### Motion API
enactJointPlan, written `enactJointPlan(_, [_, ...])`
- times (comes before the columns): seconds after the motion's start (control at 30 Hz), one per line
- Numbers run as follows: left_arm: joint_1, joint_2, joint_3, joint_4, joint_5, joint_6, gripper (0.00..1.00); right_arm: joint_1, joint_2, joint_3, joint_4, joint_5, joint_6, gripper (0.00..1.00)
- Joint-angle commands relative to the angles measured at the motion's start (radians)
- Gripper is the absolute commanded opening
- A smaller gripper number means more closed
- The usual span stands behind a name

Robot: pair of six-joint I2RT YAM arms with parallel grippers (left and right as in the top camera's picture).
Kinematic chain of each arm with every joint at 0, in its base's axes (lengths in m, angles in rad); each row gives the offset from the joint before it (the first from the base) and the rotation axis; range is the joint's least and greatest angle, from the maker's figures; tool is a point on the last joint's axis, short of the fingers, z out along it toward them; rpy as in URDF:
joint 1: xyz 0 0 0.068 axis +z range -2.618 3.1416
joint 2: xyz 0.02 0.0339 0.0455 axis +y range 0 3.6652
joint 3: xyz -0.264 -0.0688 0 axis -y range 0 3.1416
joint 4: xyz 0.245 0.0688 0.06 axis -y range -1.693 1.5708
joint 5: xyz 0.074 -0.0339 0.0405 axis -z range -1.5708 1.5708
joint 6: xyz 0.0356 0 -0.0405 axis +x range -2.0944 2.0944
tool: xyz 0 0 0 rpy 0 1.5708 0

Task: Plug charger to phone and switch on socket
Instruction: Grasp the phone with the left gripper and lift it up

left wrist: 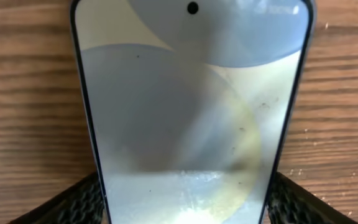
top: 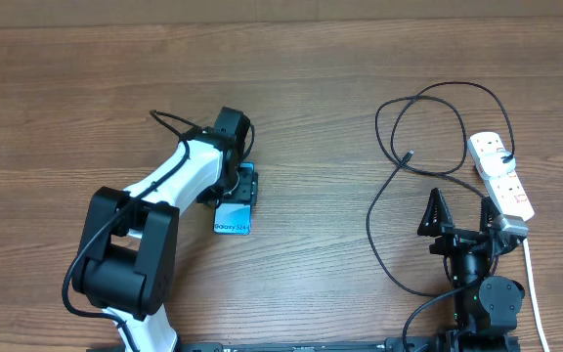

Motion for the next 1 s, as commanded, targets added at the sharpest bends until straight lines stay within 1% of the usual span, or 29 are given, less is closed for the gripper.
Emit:
enactJointPlan(0.0, [-0.006, 0.002, -0.009, 0.005, 0.011, -0.009, 0.83, -0.002, -0.012, -0.01, 0.004, 0.007, 0.0, 1.0])
enactJointPlan(0.1, [-0.006, 0.002, -0.01, 0.004, 0.012, -0.009, 0.9, -0.002, -0.012, -0.01, 0.004, 0.007, 0.0, 1.0])
enactJointPlan(0.27, [-0.007, 0.002, -0.01, -0.002, 0.011, -0.009, 0.9, -0.002, -0.012, -0.01, 0.004, 0.007, 0.0, 1.0])
enactJointPlan(0.3, [-0.006, 0.002, -0.01, -0.006, 0.011, -0.009, 0.89, -0.002, -0.012, -0.01, 0.004, 0.007, 0.0, 1.0])
enactJointPlan(0.33, [-0.006, 0.002, -0.01, -0.011, 0.011, -0.009, 0.83, -0.002, -0.012, -0.01, 0.004, 0.007, 0.0, 1.0])
enactJointPlan(0.4, [-0.007, 0.002, -0.01, -0.012, 0.011, -0.009, 0.77, -0.002, -0.012, -0.01, 0.004, 0.007, 0.0, 1.0])
enactJointPlan(0.47, [-0.006, 0.002, -0.01, -0.012, 0.011, -0.009, 0.73, -0.002, -0.012, -0.01, 0.004, 0.007, 0.0, 1.0])
enactJointPlan(0.6, [-0.007, 0.002, -0.01, -0.014, 0.011, -0.009, 0.73, -0.002, -0.012, -0.01, 0.004, 0.007, 0.0, 1.0])
enactJointPlan(0.73, [-0.006, 0.002, -0.009, -0.014, 0.011, -0.009, 0.7, -0.002, -0.012, -0.01, 0.004, 0.007, 0.0, 1.0])
enactJointPlan(0.97, [-0.006, 0.001, -0.007, -0.015, 0.011, -0.008, 0.67, -0.002, -0.012, -0.01, 0.004, 0.007, 0.0, 1.0])
